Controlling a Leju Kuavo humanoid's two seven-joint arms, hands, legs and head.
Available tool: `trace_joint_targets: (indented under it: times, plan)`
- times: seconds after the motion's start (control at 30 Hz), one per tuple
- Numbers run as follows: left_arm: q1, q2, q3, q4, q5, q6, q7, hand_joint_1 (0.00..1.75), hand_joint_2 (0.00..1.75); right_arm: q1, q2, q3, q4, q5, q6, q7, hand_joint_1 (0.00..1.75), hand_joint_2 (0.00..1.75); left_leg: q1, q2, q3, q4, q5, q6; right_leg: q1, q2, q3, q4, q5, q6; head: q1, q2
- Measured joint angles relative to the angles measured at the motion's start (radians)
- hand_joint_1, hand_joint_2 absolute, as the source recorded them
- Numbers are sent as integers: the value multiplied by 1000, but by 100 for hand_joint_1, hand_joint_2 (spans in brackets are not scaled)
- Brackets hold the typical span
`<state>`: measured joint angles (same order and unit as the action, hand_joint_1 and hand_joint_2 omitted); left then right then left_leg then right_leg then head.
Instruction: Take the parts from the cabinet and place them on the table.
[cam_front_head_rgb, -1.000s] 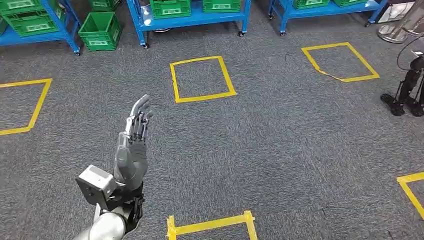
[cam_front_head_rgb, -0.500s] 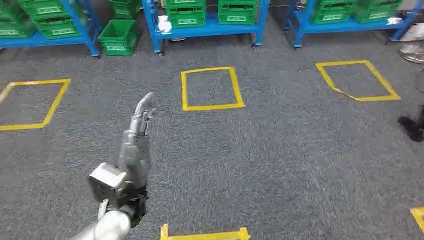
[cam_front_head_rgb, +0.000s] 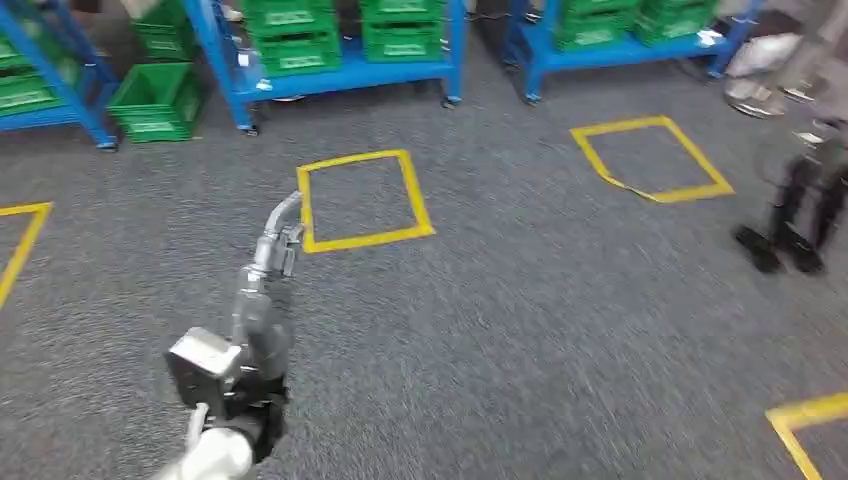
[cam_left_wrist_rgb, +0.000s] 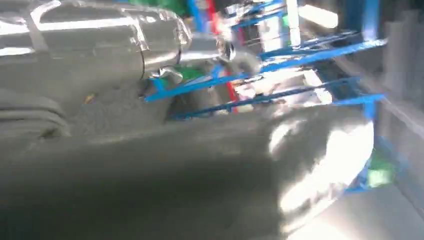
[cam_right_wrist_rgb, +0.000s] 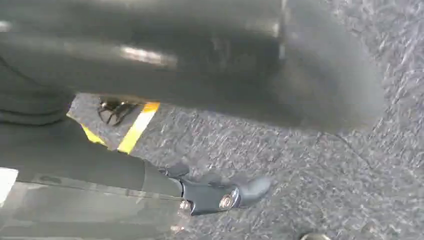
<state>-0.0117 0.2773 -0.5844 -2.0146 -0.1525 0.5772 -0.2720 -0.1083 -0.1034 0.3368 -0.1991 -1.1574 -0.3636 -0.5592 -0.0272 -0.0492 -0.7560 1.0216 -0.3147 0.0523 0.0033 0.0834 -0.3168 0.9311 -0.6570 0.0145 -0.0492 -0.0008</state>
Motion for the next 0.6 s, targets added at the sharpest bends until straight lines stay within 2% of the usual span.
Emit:
trace_joint_targets:
  times: [0.03,0.07,0.1,0.13,0.17,0.2,0.23,0.27,0.3,0.33,0.37,0.43,0.47,0.5,0.53,0.6]
  plan:
    - [-2,0,3,-1,17,7,-2,0,0,0,4,0,-1,3,-1,0,0,0,-5,3,3,12,-12,-9,-12,3,7,-2,-15,3,-4,0]
    - [-8,0,3,-2,24,14,-10,0,0,-3,4,0,-2,7,0,0,0,0,-17,9,4,23,-31,-7,-20,12,17,-9,-25,10,-5,0]
    - [-12,-1,5,-5,29,22,-16,0,0,-11,6,1,-2,8,1,0,0,0,-17,18,12,25,-48,0,-25,15,32,-18,-38,18,-11,0]
    - [-12,-5,5,-7,36,28,-20,0,0,-13,9,2,-4,12,2,0,0,0,-15,25,23,22,-61,4,-25,-28,33,-5,-48,20,-11,0]
    - [-10,-5,9,-8,40,32,-24,0,0,-18,12,3,-6,17,2,0,0,0,-15,39,35,21,-75,16,-20,-62,1,55,-69,23,-11,0]
    - [-10,-5,10,-8,45,34,-27,0,0,-22,12,3,-7,18,1,0,0,0,-14,52,45,21,-88,17,-17,-73,-52,143,-98,26,-11,0]
    - [-9,-6,10,-7,48,37,-28,0,0,-19,10,4,-7,18,1,0,0,0,-15,60,55,21,-99,18,-15,-75,-116,238,-127,29,-10,0]
    - [-7,-6,10,-6,49,40,-30,0,0,-13,8,4,-8,18,0,2,0,0,-16,67,66,21,-111,18,-14,-76,-182,320,-140,29,-10,0]
    - [-5,-6,10,-6,53,43,-31,0,0,-8,7,5,-7,19,0,4,0,0,-16,71,78,21,-122,18,-11,-76,-230,361,-127,26,-11,0]
    - [-4,-6,10,-6,54,43,-31,0,0,4,7,6,-7,20,-2,8,0,0,-17,72,93,21,-133,16,-8,-76,-259,352,-82,21,-10,0]
    - [-4,-6,10,-6,54,44,-31,0,0,13,6,6,-7,22,-2,11,0,0,-17,74,107,21,-143,15,-3,-76,-263,304,-20,16,-10,0]
    - [-3,-6,10,-6,54,46,-33,0,0,21,2,7,-6,27,-2,14,0,0,-17,71,133,19,-158,12,13,-73,-236,132,125,-3,-10,0]
    - [-3,-6,10,-6,54,46,-34,0,0,25,-2,8,-6,27,-2,15,0,0,-10,71,136,14,-159,11,18,-76,-222,113,117,-17,-13,0]
    - [-2,-6,10,-6,54,49,-34,0,0,26,-5,9,-5,29,-2,15,0,0,-12,64,134,17,-161,7,20,-79,-219,85,124,-26,-13,0]
    - [2,-6,11,-6,54,51,-33,0,0,21,-8,9,-5,30,-2,15,0,0,-11,62,131,18,-164,7,26,-80,-212,72,110,-36,-11,0]
    - [8,-6,11,-6,54,54,-33,0,0,23,-9,10,-5,34,5,16,0,0,-9,55,132,17,-166,4,26,-85,-212,71,109,-33,-9,0]
